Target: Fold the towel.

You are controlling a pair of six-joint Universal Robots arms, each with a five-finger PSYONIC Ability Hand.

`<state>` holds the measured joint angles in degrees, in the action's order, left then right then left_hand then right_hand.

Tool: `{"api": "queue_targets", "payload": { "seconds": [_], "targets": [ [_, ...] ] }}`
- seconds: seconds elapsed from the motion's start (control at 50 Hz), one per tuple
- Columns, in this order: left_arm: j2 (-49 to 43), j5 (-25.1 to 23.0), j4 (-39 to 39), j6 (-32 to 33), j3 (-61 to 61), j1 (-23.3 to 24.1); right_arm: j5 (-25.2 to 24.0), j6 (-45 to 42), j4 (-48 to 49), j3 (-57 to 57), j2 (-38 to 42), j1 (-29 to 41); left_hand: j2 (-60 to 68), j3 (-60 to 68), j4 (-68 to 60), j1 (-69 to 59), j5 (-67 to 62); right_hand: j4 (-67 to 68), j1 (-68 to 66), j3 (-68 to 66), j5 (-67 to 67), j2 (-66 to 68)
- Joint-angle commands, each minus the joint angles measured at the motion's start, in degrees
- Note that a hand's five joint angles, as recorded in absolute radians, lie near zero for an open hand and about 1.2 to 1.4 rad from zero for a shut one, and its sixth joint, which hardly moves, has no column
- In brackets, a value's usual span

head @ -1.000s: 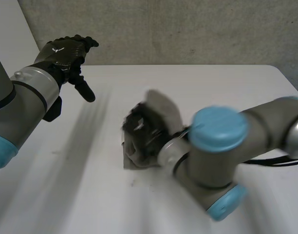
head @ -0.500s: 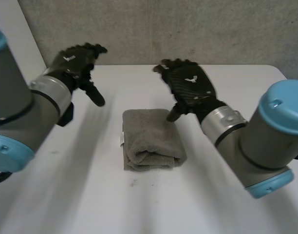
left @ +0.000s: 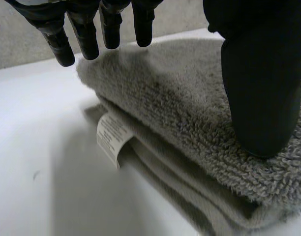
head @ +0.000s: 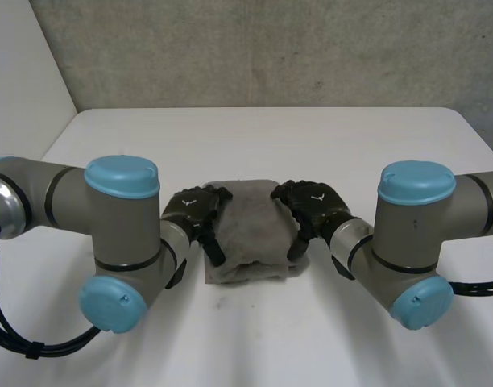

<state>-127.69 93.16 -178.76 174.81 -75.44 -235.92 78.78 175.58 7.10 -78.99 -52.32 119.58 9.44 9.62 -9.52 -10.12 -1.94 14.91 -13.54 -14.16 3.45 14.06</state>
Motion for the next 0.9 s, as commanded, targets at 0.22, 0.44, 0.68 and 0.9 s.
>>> {"api": "queue_targets", "payload": {
  "seconds": [0.22,0.44,0.68,0.9],
  "targets": [
    [19.2,2.2,7.27,0.53,3.71,-2.26,11.73,-2.35,-5.95,4.1,-17.52,-1.71,0.61,0.42,-0.52,0.08,1.89,-4.91,3.54,4.16,-3.45,-4.06],
    [34.33,2.11,18.79,1.49,9.34,-9.47,12.46,-2.26,-15.07,7.18,-30.28,-7.7,0.61,0.42,-0.52,0.08,1.89,-4.91,3.54,4.16,-3.45,-4.06],
    [35.67,2.02,22.76,3.95,9.17,-12.63,9.55,-1.47,-21.16,8.77,-32.14,-12.18,0.94,0.76,-0.86,-0.26,1.55,-4.91,3.54,4.16,-3.45,-4.06],
    [35.58,1.76,22.76,3.69,8.99,-13.43,9.46,-1.3,-21.25,8.68,-32.14,-12.18,0.78,0.59,-0.69,-0.09,1.72,-4.91,3.54,4.16,-3.45,-4.06]
  ]
}}
